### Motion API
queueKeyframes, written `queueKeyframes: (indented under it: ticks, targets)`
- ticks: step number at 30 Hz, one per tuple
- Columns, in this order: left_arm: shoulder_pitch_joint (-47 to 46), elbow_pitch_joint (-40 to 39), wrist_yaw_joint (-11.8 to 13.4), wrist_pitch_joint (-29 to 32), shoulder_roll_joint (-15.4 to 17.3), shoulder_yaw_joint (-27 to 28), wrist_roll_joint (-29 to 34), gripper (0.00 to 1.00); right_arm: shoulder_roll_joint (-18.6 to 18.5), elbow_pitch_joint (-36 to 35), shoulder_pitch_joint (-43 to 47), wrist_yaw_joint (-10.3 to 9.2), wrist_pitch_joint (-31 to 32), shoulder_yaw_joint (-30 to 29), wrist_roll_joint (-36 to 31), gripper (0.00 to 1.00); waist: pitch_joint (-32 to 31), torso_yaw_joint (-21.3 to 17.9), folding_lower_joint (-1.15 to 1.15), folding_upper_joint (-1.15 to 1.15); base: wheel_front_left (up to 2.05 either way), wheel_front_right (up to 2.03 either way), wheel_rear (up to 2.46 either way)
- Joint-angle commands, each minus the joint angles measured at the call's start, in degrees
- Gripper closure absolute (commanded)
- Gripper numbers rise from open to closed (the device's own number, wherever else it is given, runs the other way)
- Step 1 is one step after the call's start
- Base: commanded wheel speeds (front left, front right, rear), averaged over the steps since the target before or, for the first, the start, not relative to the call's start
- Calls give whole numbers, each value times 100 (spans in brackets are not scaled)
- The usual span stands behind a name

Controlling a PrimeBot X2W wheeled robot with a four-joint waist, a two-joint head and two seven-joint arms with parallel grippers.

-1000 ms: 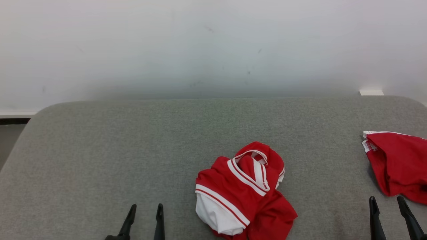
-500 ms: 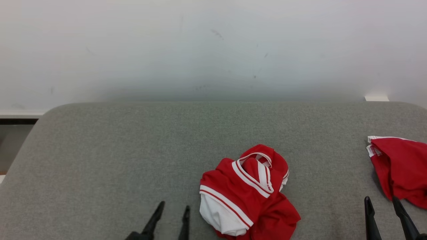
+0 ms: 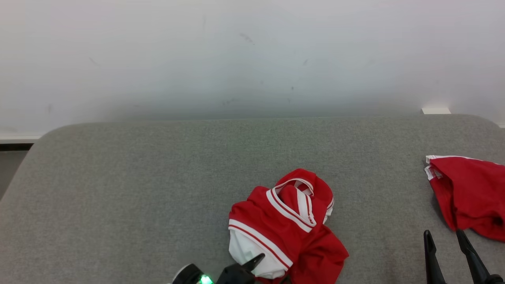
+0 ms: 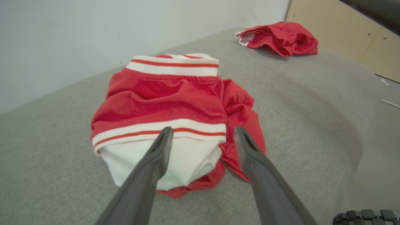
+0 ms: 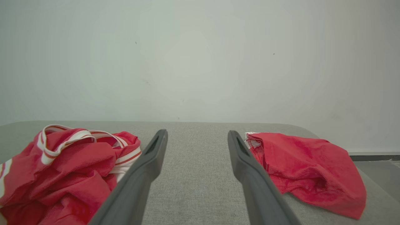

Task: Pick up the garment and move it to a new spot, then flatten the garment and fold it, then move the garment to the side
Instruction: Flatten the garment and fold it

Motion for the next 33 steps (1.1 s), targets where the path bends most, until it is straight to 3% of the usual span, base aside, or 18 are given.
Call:
queueKeyframes:
  ticks: [1,13,14,15,16,17,22,25,29,33]
  targets:
    - [-71,214,-10,19,-19,-80,-54,0,16,-11,-34,-16,6,31,75,0,32,-66,0,0,0,0,0]
    - [-602,1637,364,-603,-233,-242,80,0,22,96,-71,-16,6,171,240,0,99,-287,0,0,0,0,0]
    - [-635,1748,413,-660,-244,-210,14,18,18,100,-82,-16,6,173,245,0,103,-303,0,0,0,0,0]
    - [-674,1834,438,-708,-252,-203,-39,58,14,102,-88,-16,6,176,249,0,103,-316,0,0,0,0,0]
    - [-725,1925,481,-744,-268,-219,-46,86,13,100,-88,-16,6,177,248,0,104,-327,0,0,0,0,0]
    - [-748,2011,482,-779,-279,-223,-98,100,13,98,-89,-16,6,171,247,0,104,-335,0,0,0,0,0]
    - [-917,2108,553,-1029,-307,-13,-639,100,13,89,-77,-16,6,122,249,0,98,-364,0,0,0,0,0]
    - [-1134,1804,576,-1076,-315,284,-1302,100,20,83,-53,-16,6,87,236,0,86,-352,0,0,0,0,0]
    - [-1796,1326,654,-768,-318,725,-1951,100,34,85,-18,-16,6,69,208,0,55,-295,0,0,0,0,0]
    - [-2516,1089,694,-422,-87,1057,-2079,100,49,98,-36,-16,6,110,188,0,30,-284,0,0,0,0,0]
